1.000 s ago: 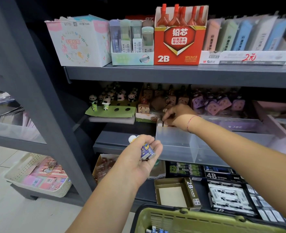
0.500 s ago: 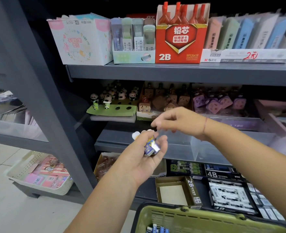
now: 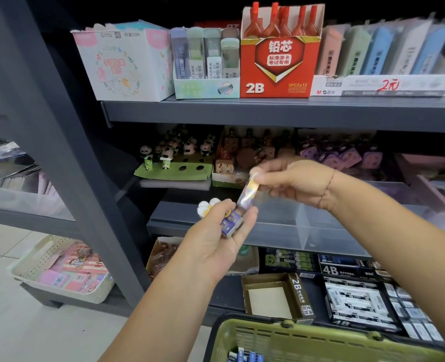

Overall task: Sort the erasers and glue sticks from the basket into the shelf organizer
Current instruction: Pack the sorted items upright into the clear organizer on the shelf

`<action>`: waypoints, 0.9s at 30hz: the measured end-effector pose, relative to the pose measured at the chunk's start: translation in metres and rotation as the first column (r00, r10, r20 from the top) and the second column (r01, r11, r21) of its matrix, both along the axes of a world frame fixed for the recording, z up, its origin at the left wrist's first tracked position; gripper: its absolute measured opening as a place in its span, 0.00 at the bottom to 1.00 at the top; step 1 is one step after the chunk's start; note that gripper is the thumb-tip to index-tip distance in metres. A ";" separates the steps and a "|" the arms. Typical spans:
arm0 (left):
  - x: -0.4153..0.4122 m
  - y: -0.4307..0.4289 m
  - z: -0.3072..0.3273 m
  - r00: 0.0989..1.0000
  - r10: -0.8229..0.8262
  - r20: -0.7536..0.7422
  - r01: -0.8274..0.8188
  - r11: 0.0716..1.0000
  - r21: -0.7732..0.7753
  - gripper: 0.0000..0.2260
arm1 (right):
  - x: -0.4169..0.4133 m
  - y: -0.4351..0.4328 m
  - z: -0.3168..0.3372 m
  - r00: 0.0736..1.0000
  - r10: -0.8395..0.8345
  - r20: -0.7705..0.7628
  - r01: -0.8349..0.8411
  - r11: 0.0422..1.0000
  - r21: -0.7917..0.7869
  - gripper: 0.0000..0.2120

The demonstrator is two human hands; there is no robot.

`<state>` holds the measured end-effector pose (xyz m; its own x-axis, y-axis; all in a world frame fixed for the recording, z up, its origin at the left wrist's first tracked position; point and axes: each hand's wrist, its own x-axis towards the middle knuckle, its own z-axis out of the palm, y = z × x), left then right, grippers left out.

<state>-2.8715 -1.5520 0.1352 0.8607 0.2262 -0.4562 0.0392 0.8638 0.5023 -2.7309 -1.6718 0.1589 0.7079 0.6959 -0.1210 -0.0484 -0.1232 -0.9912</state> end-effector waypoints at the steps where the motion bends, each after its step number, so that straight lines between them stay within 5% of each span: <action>1: 0.000 0.002 -0.001 0.999 0.031 -0.026 -0.031 0.999 -0.006 0.08 | 0.008 0.001 0.002 0.994 -0.109 0.022 0.108 0.994 0.031 0.05; 4: -0.003 0.004 -0.006 0.992 0.033 -0.123 -0.027 0.998 0.051 0.07 | 0.030 0.006 0.006 0.949 -0.256 0.185 0.259 0.966 0.009 0.04; 11: -0.005 0.003 -0.008 0.977 -0.102 -0.189 0.139 0.971 0.195 0.09 | 0.047 0.021 -0.011 0.930 -0.152 0.335 0.227 0.954 -0.195 0.05; 22: 0.000 0.001 -0.009 0.982 -0.058 -0.177 0.084 0.986 0.147 0.07 | 0.026 0.022 -0.028 0.847 -0.028 0.530 0.201 0.941 -0.271 0.03; 27: 0.000 -0.002 -0.010 0.980 -0.056 -0.193 0.084 0.986 0.142 0.05 | 0.021 0.016 -0.023 0.643 0.203 0.738 0.257 0.851 -0.457 0.09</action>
<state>-2.8716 -1.5537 0.1253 0.7790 0.2457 -0.5769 0.2030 0.7717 0.6027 -2.7096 -1.6562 0.1359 0.7212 0.6775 0.1445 0.6524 -0.5941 -0.4706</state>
